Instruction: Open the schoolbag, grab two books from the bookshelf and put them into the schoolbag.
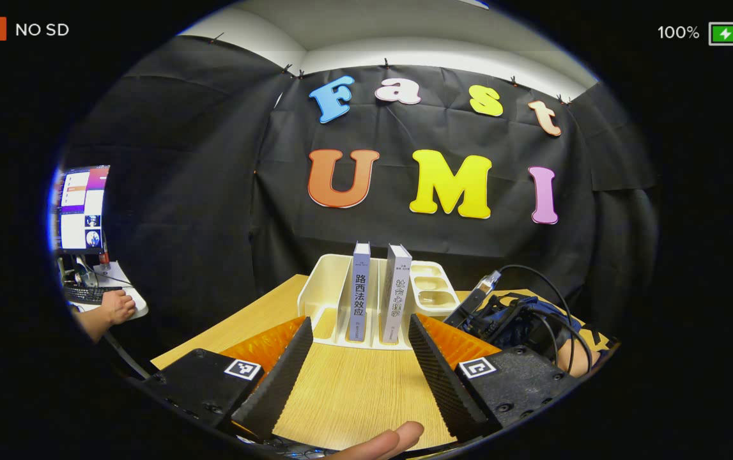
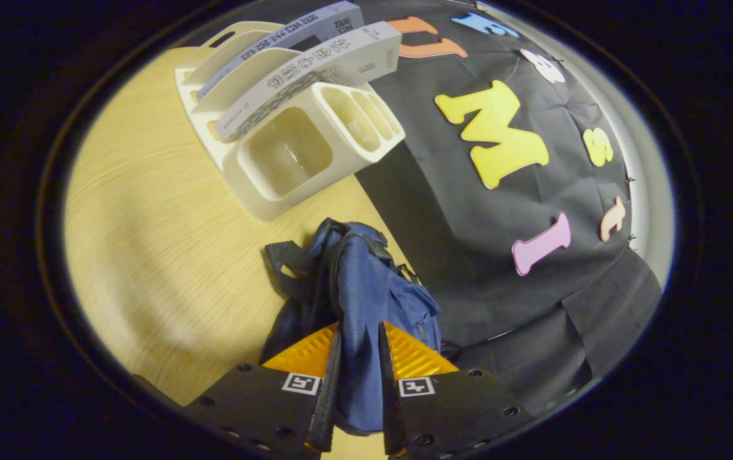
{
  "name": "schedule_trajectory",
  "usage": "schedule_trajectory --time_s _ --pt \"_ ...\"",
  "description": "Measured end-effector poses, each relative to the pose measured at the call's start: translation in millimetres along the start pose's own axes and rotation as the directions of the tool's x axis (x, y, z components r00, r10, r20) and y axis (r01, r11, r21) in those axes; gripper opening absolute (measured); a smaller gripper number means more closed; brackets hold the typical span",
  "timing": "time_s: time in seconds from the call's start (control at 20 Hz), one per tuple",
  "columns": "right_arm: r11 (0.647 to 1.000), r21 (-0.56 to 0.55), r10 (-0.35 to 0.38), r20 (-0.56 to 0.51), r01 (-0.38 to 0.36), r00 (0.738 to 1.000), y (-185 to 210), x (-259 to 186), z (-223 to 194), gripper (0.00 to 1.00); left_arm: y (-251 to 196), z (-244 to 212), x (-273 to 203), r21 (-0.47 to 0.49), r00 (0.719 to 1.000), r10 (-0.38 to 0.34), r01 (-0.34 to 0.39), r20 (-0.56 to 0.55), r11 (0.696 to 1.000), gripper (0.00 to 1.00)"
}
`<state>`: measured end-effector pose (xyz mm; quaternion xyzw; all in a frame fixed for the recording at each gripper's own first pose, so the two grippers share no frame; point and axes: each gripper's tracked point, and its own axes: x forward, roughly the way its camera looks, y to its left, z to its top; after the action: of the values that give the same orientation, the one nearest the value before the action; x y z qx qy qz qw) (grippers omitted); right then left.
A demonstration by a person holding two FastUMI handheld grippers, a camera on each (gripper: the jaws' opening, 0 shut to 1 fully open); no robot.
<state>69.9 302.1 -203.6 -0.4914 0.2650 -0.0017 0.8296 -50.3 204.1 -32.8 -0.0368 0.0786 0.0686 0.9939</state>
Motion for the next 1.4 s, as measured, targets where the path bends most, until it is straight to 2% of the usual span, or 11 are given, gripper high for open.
schedule_trajectory --time_s 0.2,0.4,0.5,0.55,0.6,0.7,1.1,1.4 --pt "1.000 0.005 0.014 -0.061 -0.014 0.998 14 30 -8 0.30 2 0 0 0.002 1.000 0.007 -0.007 -0.004 1.000 0.96" --pt "0.999 0.001 -0.040 -0.061 0.040 0.997 13 48 -8 0.30 1 1 -1 0.012 1.000 0.006 -0.006 -0.007 1.000 0.96" --pt "0.999 0.025 -0.024 -0.053 0.025 0.998 14 47 -8 0.12 1 1 0 0.014 1.000 0.003 -0.003 -0.008 1.000 0.96" --pt "0.999 0.039 -0.005 -0.043 0.007 0.999 13 43 -7 0.12 0 1 0 0.015 1.000 0.003 -0.003 -0.009 1.000 0.96" --pt "0.999 0.049 0.013 -0.046 -0.010 0.999 14 44 -9 0.07 -1 0 0 0.015 1.000 0.001 0.000 -0.009 1.000 0.96" --pt "0.995 0.089 0.049 -0.041 -0.045 0.998 7 41 -9 0.07 -6 2 0 0.020 1.000 -0.010 0.010 -0.004 1.000 0.96" --pt "0.965 0.247 0.081 0.045 -0.090 0.996 -68 31 -3 0.06 -7 -5 8 0.021 1.000 -0.008 0.008 -0.020 1.000 0.96" --pt "0.879 0.456 0.106 0.107 -0.144 0.989 -134 40 -11 0.06 -8 -17 19 0.042 0.999 0.015 -0.014 -0.045 0.999 0.97"
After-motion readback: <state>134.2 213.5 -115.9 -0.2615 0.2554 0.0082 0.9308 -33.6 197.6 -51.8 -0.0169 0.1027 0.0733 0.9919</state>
